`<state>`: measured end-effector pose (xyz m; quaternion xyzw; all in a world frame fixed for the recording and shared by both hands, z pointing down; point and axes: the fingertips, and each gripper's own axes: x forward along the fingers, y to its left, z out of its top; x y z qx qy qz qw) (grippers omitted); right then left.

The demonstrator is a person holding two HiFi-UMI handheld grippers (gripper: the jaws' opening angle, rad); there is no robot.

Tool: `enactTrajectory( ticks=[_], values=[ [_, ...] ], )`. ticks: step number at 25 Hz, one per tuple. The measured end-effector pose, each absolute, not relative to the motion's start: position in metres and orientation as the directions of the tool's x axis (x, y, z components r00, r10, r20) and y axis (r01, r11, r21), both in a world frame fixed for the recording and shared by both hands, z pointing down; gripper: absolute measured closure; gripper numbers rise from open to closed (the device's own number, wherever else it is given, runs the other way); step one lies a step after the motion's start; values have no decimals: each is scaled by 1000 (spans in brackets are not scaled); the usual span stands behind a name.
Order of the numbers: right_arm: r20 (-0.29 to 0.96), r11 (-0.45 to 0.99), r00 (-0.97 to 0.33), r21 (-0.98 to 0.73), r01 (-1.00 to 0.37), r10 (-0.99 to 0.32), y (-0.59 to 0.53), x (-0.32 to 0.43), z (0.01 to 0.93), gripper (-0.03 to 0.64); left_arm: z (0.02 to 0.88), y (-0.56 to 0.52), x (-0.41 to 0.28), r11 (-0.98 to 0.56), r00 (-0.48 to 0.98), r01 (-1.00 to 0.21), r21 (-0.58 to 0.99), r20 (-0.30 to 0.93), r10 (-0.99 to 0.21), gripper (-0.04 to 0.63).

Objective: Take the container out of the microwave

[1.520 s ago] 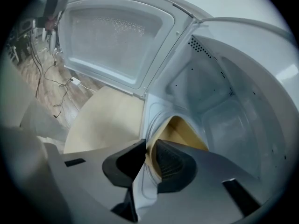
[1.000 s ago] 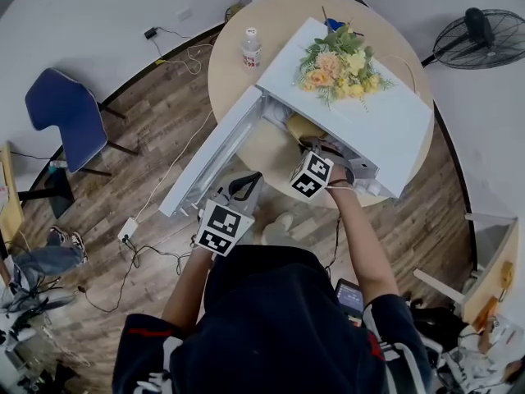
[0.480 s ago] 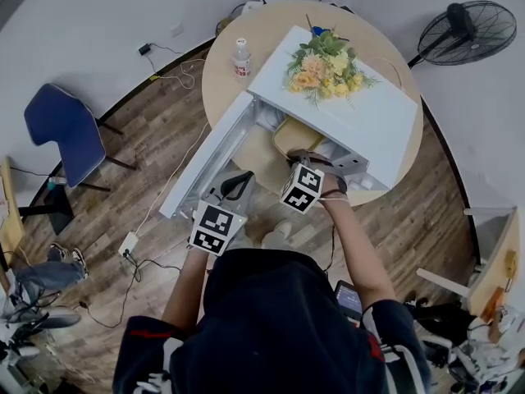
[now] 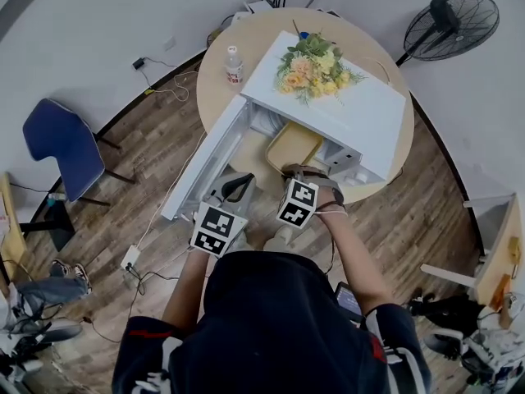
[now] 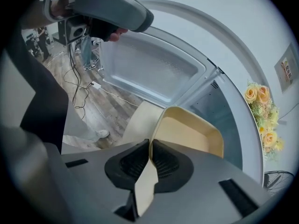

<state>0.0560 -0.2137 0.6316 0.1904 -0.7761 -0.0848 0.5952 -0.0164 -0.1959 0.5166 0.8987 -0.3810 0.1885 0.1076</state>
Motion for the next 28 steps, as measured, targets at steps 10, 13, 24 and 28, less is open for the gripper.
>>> enactTrajectory(
  ticks=[10, 13, 24, 28],
  values=[
    [891, 911, -222, 353, -214, -397, -188, 59, 618, 589, 504, -196, -6, -720, 665, -694, 21, 401, -630, 580],
    [889, 909, -221, 354, -221, -400, -183, 60, 613, 590, 498, -194, -1, -729, 673, -684, 11, 394, -626, 580],
    [899, 909, -200, 340, -240, -389, -162, 71, 610, 590, 487, -186, 9, -750, 694, -661, -8, 375, -615, 580],
    [902, 911, -199, 331, -247, -382, -157, 74, 611, 590, 486, -186, 11, -754, 698, -656, -11, 372, -612, 580]
  ],
)
